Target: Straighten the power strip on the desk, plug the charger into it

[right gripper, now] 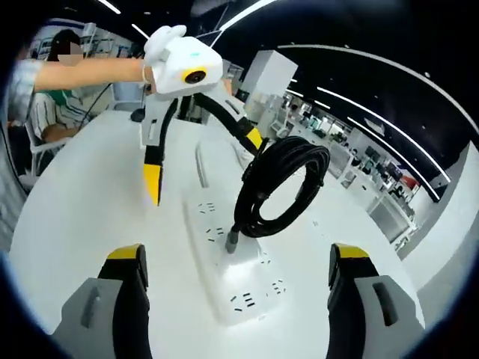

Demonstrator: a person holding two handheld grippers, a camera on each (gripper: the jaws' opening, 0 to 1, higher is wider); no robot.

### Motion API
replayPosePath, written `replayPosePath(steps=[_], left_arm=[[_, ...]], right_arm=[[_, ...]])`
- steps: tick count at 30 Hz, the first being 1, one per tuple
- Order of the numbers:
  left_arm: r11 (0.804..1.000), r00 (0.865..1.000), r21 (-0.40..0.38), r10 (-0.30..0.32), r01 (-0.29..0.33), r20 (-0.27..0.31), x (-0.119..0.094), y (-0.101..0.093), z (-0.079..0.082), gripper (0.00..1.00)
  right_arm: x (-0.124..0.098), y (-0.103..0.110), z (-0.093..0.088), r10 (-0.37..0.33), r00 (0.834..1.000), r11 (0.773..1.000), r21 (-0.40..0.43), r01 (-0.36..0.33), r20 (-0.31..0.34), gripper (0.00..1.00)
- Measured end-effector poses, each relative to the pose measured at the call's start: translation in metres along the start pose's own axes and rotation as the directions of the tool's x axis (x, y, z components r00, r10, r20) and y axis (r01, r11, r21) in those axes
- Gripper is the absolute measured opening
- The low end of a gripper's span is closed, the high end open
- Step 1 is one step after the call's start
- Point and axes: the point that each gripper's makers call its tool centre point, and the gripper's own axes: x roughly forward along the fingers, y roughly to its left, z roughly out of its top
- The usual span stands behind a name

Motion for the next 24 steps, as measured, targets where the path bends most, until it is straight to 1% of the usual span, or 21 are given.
replayPosePath(steps=[2, 4, 5, 7, 9, 12, 14, 15, 16, 17, 20, 22, 24], left_arm=[[0.999, 0.999, 0.025, 0.04, -0.04, 0.001, -0.004, 0.003, -0.001, 0.99], [0.996, 0.997, 0.037, 0.08, -0.08, 0.003, -0.008, 0.006, -0.002, 0.99], [0.995, 0.995, 0.038, 0.096, -0.096, 0.007, -0.01, 0.007, -0.002, 0.99], [0.99, 0.99, 0.022, 0.142, -0.143, 0.013, -0.015, 0.012, -0.003, 0.99], [0.986, 0.986, 0.009, 0.164, -0.165, 0.02, -0.02, 0.014, -0.003, 0.99], [0.978, 0.978, 0.008, 0.207, -0.207, 0.031, -0.029, 0.016, -0.005, 0.99], [0.972, 0.971, -0.008, 0.235, -0.235, 0.048, -0.036, 0.016, -0.003, 0.99], [0.969, 0.967, -0.027, 0.247, -0.245, 0.058, -0.039, 0.016, -0.001, 0.99], [0.962, 0.961, -0.045, 0.271, -0.268, 0.064, -0.043, 0.016, 0.0, 0.99], [0.954, 0.951, -0.051, 0.3, -0.297, 0.08, -0.047, 0.019, 0.002, 0.99], [0.939, 0.933, -0.092, 0.341, -0.332, 0.117, -0.057, 0.017, 0.008, 0.99], [0.936, 0.927, -0.108, 0.349, -0.336, 0.137, -0.062, 0.015, 0.01, 0.99], [0.929, 0.918, -0.118, 0.365, -0.35, 0.157, -0.067, 0.013, 0.011, 0.99]], right_arm=[[-0.005, -0.003, 0.0, -0.021, 1.0, 1.0, -0.004, 0.021, 0.007, 1.0], [-0.014, -0.012, -0.001, -0.086, 0.996, 0.996, -0.03, 0.086, 0.008, 1.0], [-0.015, -0.012, -0.001, -0.091, 0.996, 0.995, -0.043, 0.091, 0.006, 1.0], [-0.023, -0.017, 0.003, -0.121, 0.992, 0.992, -0.037, 0.122, 0.033, 1.0], [-0.03, -0.022, 0.01, -0.148, 0.987, 0.989, -0.016, 0.149, 0.069, 1.0], [-0.041, -0.025, 0.016, -0.177, 0.98, 0.984, -0.01, 0.178, 0.091, 1.0], [-0.045, -0.025, 0.017, -0.184, 0.979, 0.982, -0.013, 0.186, 0.092, 1.0], [-0.048, -0.025, 0.013, -0.187, 0.98, 0.981, -0.033, 0.189, 0.065, 1.0], [-0.049, -0.023, 0.011, -0.189, 0.981, 0.98, -0.059, 0.192, 0.048, 1.0], [-0.05, -0.022, 0.009, -0.198, 0.979, 0.977, -0.077, 0.201, 0.042, 1.0], [-0.053, -0.017, 0.004, -0.217, 0.976, 0.969, -0.114, 0.218, 0.022, 1.0], [-0.056, -0.015, 0.004, -0.235, 0.972, 0.965, -0.112, 0.235, 0.018, 1.0], [-0.061, -0.015, 0.008, -0.249, 0.968, 0.964, -0.088, 0.252, 0.041, 1.0]])
